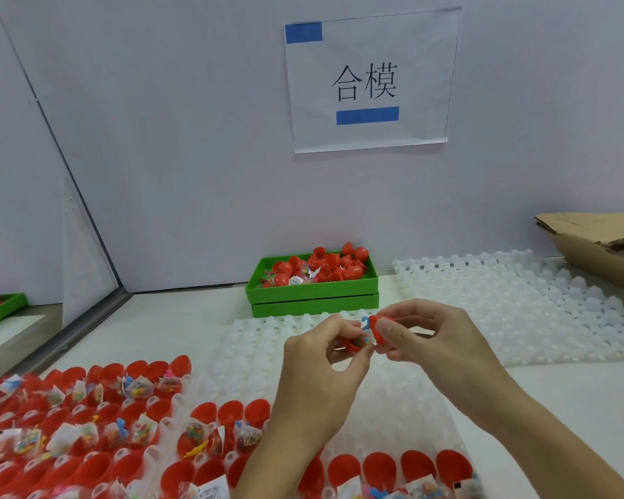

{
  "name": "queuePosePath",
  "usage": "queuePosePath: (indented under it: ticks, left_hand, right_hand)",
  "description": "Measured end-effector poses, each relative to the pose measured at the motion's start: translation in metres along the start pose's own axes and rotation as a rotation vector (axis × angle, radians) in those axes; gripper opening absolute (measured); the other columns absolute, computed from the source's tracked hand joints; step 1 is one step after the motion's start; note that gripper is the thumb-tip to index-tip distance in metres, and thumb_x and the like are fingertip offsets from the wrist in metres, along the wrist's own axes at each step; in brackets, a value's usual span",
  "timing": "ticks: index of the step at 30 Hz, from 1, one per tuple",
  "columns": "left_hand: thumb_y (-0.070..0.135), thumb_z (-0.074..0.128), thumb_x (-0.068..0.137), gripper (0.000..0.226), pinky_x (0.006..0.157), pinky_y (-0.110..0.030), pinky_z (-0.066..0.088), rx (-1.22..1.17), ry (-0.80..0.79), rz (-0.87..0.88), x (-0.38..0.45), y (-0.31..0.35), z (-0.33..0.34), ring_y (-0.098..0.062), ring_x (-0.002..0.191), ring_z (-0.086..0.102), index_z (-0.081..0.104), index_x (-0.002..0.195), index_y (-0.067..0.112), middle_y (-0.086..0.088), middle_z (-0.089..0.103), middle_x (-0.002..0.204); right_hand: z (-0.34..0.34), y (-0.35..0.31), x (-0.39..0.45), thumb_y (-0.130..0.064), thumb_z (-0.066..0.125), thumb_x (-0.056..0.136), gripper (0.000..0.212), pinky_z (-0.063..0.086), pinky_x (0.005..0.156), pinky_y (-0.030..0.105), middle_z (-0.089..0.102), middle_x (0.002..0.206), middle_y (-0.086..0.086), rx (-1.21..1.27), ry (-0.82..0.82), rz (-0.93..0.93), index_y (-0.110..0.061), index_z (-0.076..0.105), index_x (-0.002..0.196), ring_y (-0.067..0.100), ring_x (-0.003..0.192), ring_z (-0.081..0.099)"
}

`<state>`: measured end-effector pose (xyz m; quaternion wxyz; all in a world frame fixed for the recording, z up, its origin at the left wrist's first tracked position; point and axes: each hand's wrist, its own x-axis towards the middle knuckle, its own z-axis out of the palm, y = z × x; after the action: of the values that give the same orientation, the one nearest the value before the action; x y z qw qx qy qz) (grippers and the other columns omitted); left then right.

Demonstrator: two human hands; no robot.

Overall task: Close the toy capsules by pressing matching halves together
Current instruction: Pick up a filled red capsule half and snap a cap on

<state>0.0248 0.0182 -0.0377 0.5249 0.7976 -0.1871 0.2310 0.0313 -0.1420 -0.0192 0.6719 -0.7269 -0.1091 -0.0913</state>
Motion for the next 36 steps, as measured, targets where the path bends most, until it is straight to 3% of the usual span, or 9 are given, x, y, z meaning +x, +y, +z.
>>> queuePosePath:
  ticks: [2, 9, 12, 18, 22, 26, 29, 31, 36]
  left_hand:
    - [0.01, 0.077, 0.083, 0.012, 0.077, -0.011, 0.054, 0.048, -0.019, 0.038, 0.0, 0.0, 0.0, 0.0, 0.084, 0.069, 0.071, 0.089, 0.019, 0.014, 0.072, 0.088]
    - [0.016, 0.073, 0.088, 0.031, 0.085, -0.021, 0.056, 0.144, -0.065, 0.007, 0.0, 0.002, 0.0, -0.004, 0.09, 0.068, 0.052, 0.091, 0.04, 0.012, 0.07, 0.093]
    - [0.014, 0.072, 0.088, 0.039, 0.086, -0.016, 0.055, 0.123, -0.057, -0.028, -0.001, 0.002, 0.0, 0.0, 0.094, 0.069, 0.048, 0.097, 0.043, 0.017, 0.071, 0.1]
    - [0.015, 0.072, 0.089, 0.025, 0.084, -0.027, 0.058, 0.134, -0.047, -0.025, 0.0, 0.0, 0.001, -0.007, 0.09, 0.069, 0.056, 0.086, 0.034, 0.011, 0.071, 0.094]
    - [0.014, 0.074, 0.087, 0.032, 0.072, -0.022, 0.057, 0.154, 0.004, -0.03, 0.0, 0.0, 0.001, -0.008, 0.08, 0.069, 0.054, 0.074, 0.035, 0.013, 0.069, 0.081]
    - [0.003, 0.074, 0.084, 0.034, 0.065, -0.011, 0.052, 0.144, 0.069, -0.048, 0.001, -0.003, 0.0, 0.0, 0.076, 0.067, 0.057, 0.068, 0.028, 0.011, 0.069, 0.078]
    - [0.003, 0.078, 0.08, 0.019, 0.071, -0.011, 0.054, 0.095, 0.088, -0.054, 0.002, -0.004, 0.0, -0.004, 0.08, 0.07, 0.069, 0.074, 0.018, 0.008, 0.073, 0.084]
    - [0.006, 0.079, 0.08, 0.014, 0.071, -0.006, 0.05, 0.093, 0.083, -0.027, 0.001, -0.002, -0.001, 0.0, 0.082, 0.069, 0.075, 0.084, 0.019, 0.019, 0.071, 0.081]
    - [0.006, 0.069, 0.089, 0.039, 0.078, -0.002, 0.048, 0.096, -0.019, 0.065, -0.002, 0.007, 0.0, 0.017, 0.094, 0.062, 0.072, 0.111, 0.038, 0.046, 0.061, 0.088]
  right_hand:
    - [0.0, 0.0, 0.0, -0.028, 0.076, 0.077, 0.012, 0.058, 0.063, 0.021, 0.075, 0.082, 0.001, -0.005, 0.003, -0.008, -0.019, 0.075, 0.086, 0.017, 0.072, 0.074]
    - [-0.001, -0.002, 0.0, -0.043, 0.077, 0.061, 0.034, 0.058, 0.065, 0.023, 0.074, 0.081, -0.001, -0.083, -0.02, -0.045, -0.019, 0.074, 0.085, 0.016, 0.071, 0.073]
    - [0.0, -0.001, -0.001, -0.041, 0.079, 0.061, 0.032, 0.057, 0.064, 0.02, 0.074, 0.078, -0.003, -0.094, -0.02, -0.051, -0.02, 0.073, 0.084, 0.015, 0.069, 0.073]
    - [0.002, -0.001, -0.002, -0.042, 0.078, 0.059, 0.032, 0.054, 0.062, 0.014, 0.074, 0.078, -0.007, -0.106, -0.012, -0.071, -0.022, 0.073, 0.083, 0.012, 0.07, 0.073]
    - [0.007, -0.003, -0.005, -0.042, 0.078, 0.057, 0.035, 0.054, 0.062, 0.015, 0.074, 0.075, -0.008, -0.128, 0.001, -0.118, -0.023, 0.072, 0.085, 0.011, 0.066, 0.071]
    - [0.01, -0.003, -0.007, -0.016, 0.082, 0.073, 0.027, 0.059, 0.071, 0.026, 0.074, 0.085, -0.008, -0.245, -0.026, -0.237, -0.024, 0.077, 0.099, 0.013, 0.072, 0.072]
    - [0.012, 0.001, -0.006, 0.007, 0.076, 0.078, 0.035, 0.059, 0.069, 0.026, 0.071, 0.086, -0.009, -0.357, 0.022, -0.307, -0.019, 0.077, 0.101, 0.009, 0.069, 0.07]
    - [0.013, 0.003, -0.006, 0.006, 0.076, 0.078, 0.032, 0.057, 0.066, 0.022, 0.071, 0.078, -0.01, -0.369, 0.075, -0.313, -0.019, 0.077, 0.098, 0.006, 0.066, 0.069]
    - [0.007, 0.004, -0.003, -0.004, 0.078, 0.079, 0.02, 0.058, 0.066, 0.019, 0.075, 0.071, -0.006, -0.256, 0.135, -0.251, -0.016, 0.077, 0.095, 0.008, 0.065, 0.072]
